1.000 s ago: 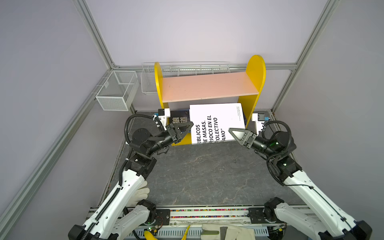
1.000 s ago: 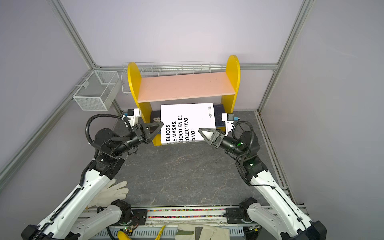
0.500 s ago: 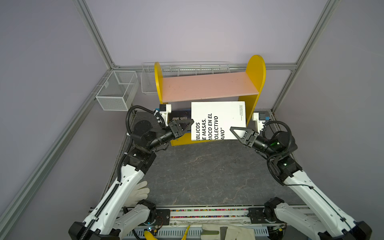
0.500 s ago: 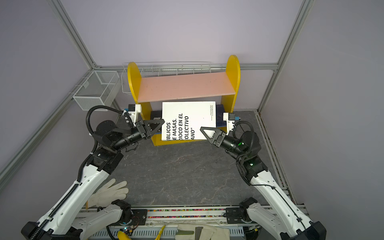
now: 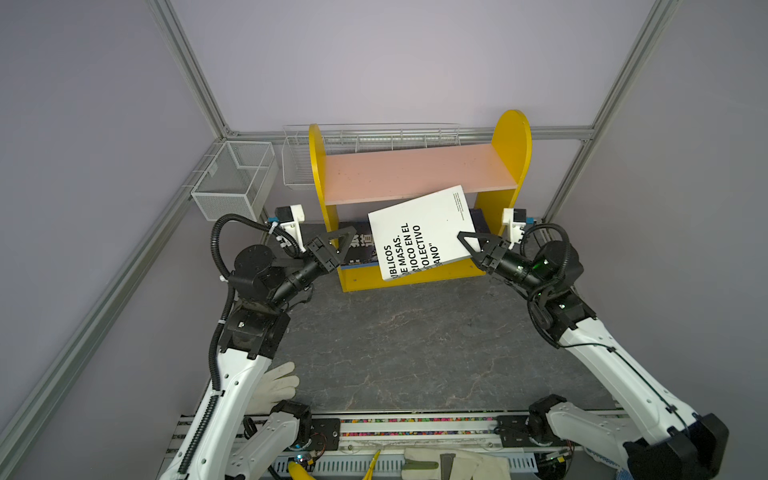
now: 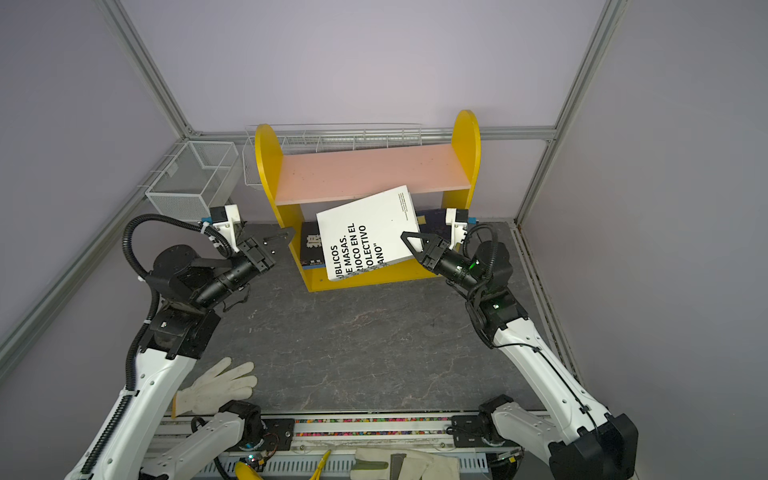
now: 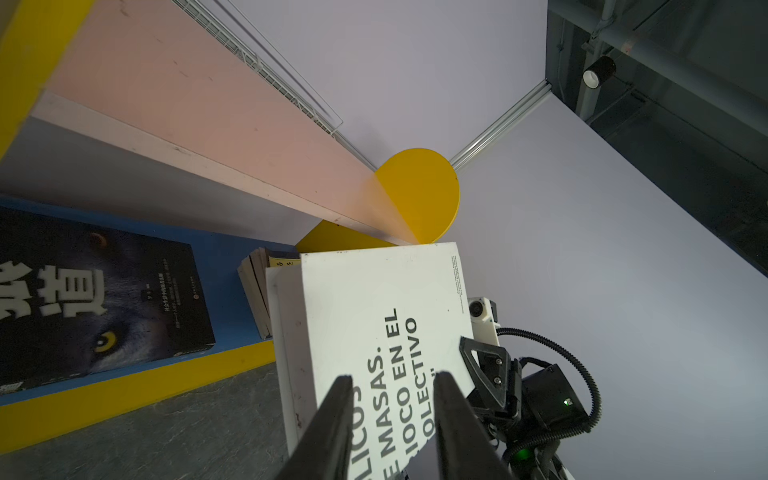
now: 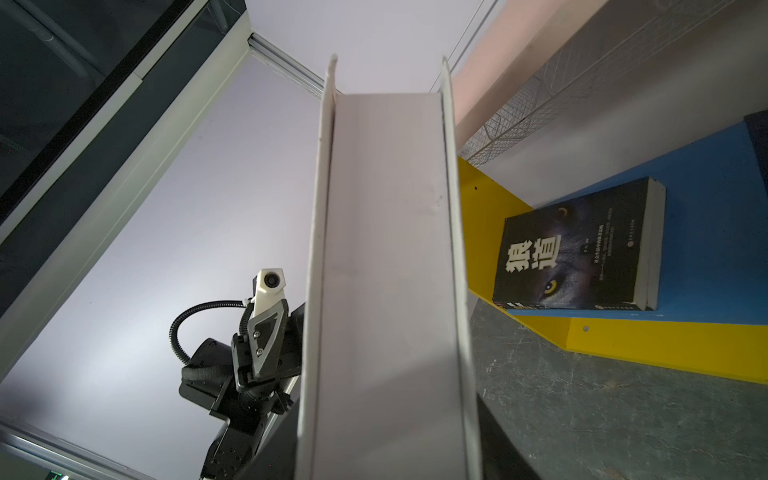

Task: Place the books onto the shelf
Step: 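Raise the white booklet upright toward the shelf with both grippers, then carry the booklet onto the pink upper shelf with the right gripper while the left releases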

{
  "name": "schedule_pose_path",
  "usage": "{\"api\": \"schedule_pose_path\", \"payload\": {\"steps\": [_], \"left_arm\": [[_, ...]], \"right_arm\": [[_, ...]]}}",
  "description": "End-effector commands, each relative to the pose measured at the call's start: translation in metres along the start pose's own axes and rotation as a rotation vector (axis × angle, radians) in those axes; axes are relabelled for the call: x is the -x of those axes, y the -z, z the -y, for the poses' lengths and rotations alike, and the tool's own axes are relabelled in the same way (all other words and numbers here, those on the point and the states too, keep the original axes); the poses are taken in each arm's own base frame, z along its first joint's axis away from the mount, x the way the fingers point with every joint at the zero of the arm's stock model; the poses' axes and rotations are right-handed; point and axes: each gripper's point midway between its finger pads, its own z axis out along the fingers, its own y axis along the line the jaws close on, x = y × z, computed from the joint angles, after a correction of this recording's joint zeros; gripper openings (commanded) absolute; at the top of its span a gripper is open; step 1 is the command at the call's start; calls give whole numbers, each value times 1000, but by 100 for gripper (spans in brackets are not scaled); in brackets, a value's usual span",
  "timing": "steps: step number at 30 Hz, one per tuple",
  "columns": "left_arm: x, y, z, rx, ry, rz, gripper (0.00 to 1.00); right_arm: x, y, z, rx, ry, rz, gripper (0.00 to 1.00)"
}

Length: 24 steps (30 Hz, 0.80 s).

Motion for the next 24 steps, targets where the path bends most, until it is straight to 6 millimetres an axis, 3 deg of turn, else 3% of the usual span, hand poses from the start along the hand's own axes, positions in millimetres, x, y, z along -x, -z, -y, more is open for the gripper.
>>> {"api": "schedule_pose_path", "payload": {"steps": [1, 9, 12, 20, 24], "left_arm": [[8, 9, -6, 74, -58, 40, 35], [15, 31, -16, 168, -109, 124, 37], [23, 42, -16, 210, -141, 176, 39], [50, 45, -15, 271, -191, 275, 40], [55, 40, -18, 274, -198, 291, 40]], "right_arm": [[23, -9, -30, 96, -13, 47, 44], [55, -25, -52, 101, -33, 116, 43], [68, -40, -57, 86, -17, 122, 45], [86, -107, -60, 98, -43, 73, 46], [89, -141, -47, 100, -59, 54, 46]]}}
